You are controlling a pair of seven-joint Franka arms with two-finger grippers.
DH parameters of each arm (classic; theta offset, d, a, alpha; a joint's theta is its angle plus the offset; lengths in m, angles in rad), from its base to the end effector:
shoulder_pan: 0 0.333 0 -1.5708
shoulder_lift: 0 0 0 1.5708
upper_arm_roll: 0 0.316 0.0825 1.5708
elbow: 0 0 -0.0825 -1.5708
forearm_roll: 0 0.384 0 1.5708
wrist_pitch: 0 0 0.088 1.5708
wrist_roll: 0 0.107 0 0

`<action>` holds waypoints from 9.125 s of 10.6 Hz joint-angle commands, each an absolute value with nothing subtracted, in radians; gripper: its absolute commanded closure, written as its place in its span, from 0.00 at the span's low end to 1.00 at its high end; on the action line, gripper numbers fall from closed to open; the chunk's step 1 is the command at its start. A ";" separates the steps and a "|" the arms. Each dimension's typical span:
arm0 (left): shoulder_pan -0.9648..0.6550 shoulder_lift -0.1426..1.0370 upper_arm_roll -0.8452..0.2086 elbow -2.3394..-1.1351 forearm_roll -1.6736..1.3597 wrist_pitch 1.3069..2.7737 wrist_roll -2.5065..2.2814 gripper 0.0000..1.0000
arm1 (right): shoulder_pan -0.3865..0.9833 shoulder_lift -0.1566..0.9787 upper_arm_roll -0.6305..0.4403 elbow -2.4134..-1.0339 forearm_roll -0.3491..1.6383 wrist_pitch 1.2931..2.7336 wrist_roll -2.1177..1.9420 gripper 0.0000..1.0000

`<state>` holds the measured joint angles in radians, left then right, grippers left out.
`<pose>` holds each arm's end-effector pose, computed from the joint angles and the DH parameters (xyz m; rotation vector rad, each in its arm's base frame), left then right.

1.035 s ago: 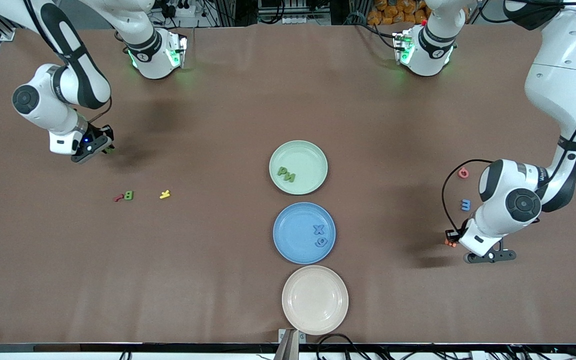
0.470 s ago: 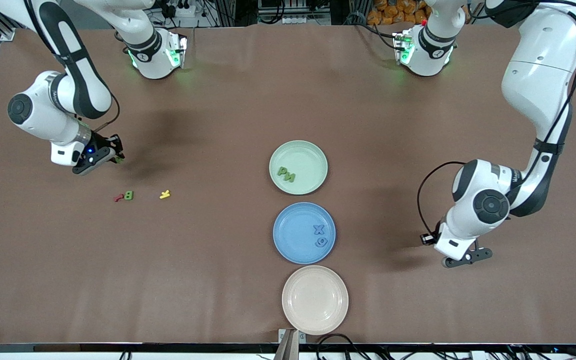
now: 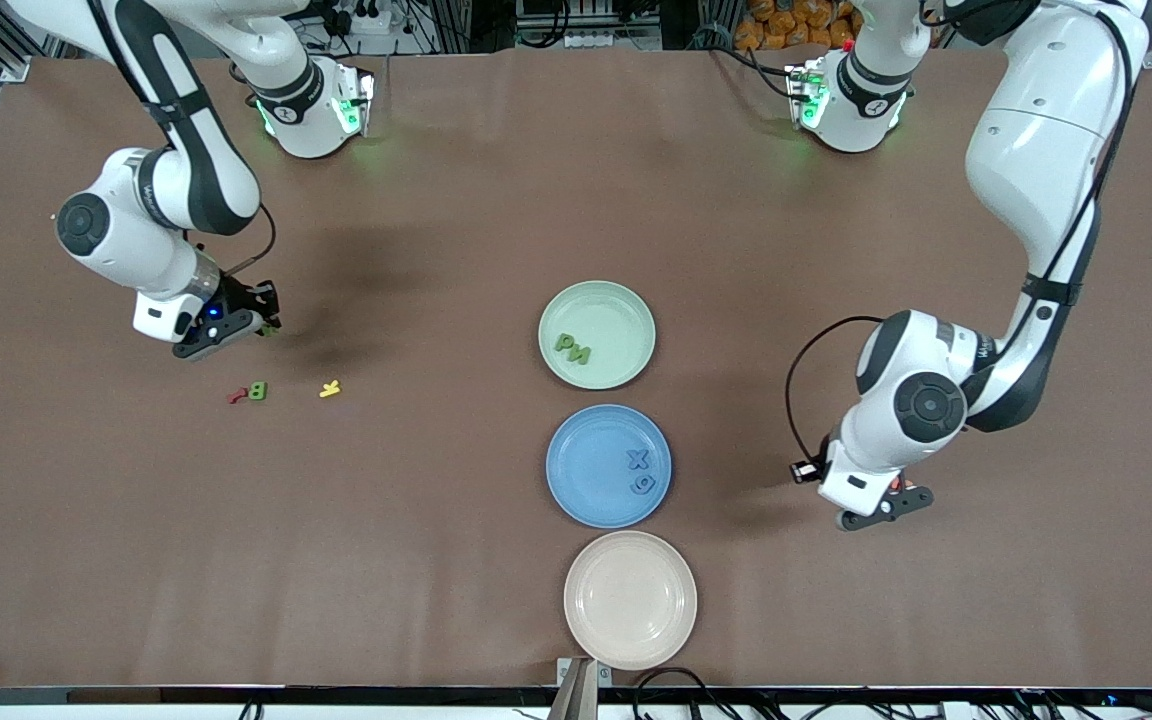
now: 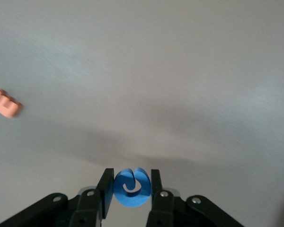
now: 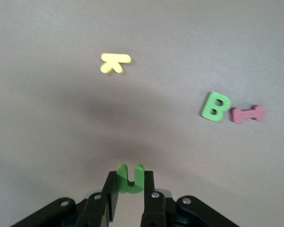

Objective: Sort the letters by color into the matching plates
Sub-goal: 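Carry green u and blue e toward their plates with both grippers, then release blue e on blue plate while the right gripper releases green u, then move the right gripper to green B while the left gripper nears blue E, then grasp green B with the right gripper while the left gripper grasps blue E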

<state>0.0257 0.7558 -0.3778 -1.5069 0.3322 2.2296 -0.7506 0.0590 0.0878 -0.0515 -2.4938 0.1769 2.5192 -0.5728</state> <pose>0.6878 -0.1933 0.2427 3.1004 0.4604 0.0459 0.4648 0.0016 0.2467 -2.9627 -0.6521 0.0502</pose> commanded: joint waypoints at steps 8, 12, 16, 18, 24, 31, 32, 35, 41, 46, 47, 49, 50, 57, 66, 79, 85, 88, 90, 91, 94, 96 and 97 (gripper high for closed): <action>-0.198 0.764 -0.449 -1.440 0.167 2.366 -1.026 1.00 | 0.270 0.155 0.115 -2.346 0.195 2.513 0.142 1.00; -0.290 0.791 -0.442 -1.440 0.164 2.537 -1.127 1.00 | 0.347 0.273 0.182 -2.188 0.195 2.511 0.438 1.00; -0.279 0.779 -0.425 -1.447 0.190 2.537 -1.108 0.00 | 0.383 0.350 0.245 -2.091 0.193 2.525 0.633 1.00; -0.264 0.770 -0.410 -1.447 0.190 2.536 -1.063 0.00 | 0.419 0.397 0.253 -2.042 0.192 2.557 0.727 1.00; -0.220 0.690 -0.351 -1.440 0.255 2.272 -0.777 0.00 | 0.497 0.547 0.258 -1.861 0.175 2.565 0.965 1.00; -0.120 0.487 -0.359 -1.445 0.183 1.886 -0.441 0.00 | 0.512 0.594 0.258 -1.807 0.146 2.565 1.100 0.59; -0.103 0.460 -0.360 -1.448 0.155 1.832 -0.439 0.00 | 0.523 0.598 0.259 -1.806 0.146 2.565 1.117 0.59; -0.068 0.356 -0.357 -1.524 0.065 1.718 -0.452 0.00 | 0.532 0.604 0.275 -1.806 0.141 2.565 1.166 0.55; -0.034 0.275 -0.356 -1.672 0.017 1.804 -0.433 0.00 | 0.473 0.565 0.273 -1.857 0.017 2.498 1.161 0.44; 0.069 0.215 -0.357 -1.877 0.071 2.015 -0.261 0.00 | 0.322 0.416 0.270 -1.868 0.012 2.208 0.863 0.44; 0.081 0.218 -0.357 -1.906 0.072 2.064 -0.236 0.00 | 0.295 0.391 0.268 -1.890 0.012 2.191 0.779 0.45; 0.104 0.236 -0.356 -1.933 0.135 2.112 -0.222 0.00 | 0.250 0.326 0.258 -1.969 0.011 2.189 0.585 0.46; 0.123 0.247 -0.357 -1.934 0.155 2.120 -0.222 0.00 | 0.249 0.302 0.227 -2.002 0.011 2.189 0.502 0.46; 0.137 0.276 -0.357 -1.994 0.248 2.163 -0.193 0.00 | 0.071 0.192 0.176 -2.118 -0.005 2.191 -0.010 0.46; 0.325 0.340 -0.357 -2.102 0.301 2.436 0.060 0.00 | -0.149 0.157 0.176 -2.216 -0.006 2.300 -0.615 0.40; 0.431 0.549 -0.354 -1.988 0.402 2.513 0.091 0.00 | -0.235 0.241 0.178 -2.330 -0.006 2.638 -1.328 0.16; 0.433 0.572 -0.353 -1.996 0.402 2.503 0.091 0.00 | -0.262 0.301 0.176 -2.330 -0.126 2.749 -1.451 0.18; 0.426 0.578 -0.353 -1.997 0.402 2.502 0.091 0.00 | -0.261 0.339 0.176 -2.332 -0.129 2.793 -1.450 0.18; 0.433 0.578 -0.351 -1.999 0.405 2.502 0.091 0.00 | -0.256 0.353 0.176 -2.342 -0.129 2.819 -1.450 0.20; 0.437 0.578 -0.353 -2.000 0.405 2.502 0.092 0.79 | -0.255 0.363 0.176 -2.353 -0.129 2.844 -1.445 0.20; 0.434 0.577 -0.353 -2.006 0.405 2.502 0.084 1.00 | -0.253 0.373 0.176 -2.367 -0.129 2.855 -1.439 0.23; 0.428 0.574 -0.351 -2.014 0.405 2.502 0.031 1.00 | -0.253 0.374 0.175 -2.372 -0.129 2.855 -1.439 0.23; 0.426 0.574 -0.351 -2.016 0.405 2.502 0.015 1.00 | -0.253 0.377 0.175 -2.372 -0.129 2.855 -1.437 0.23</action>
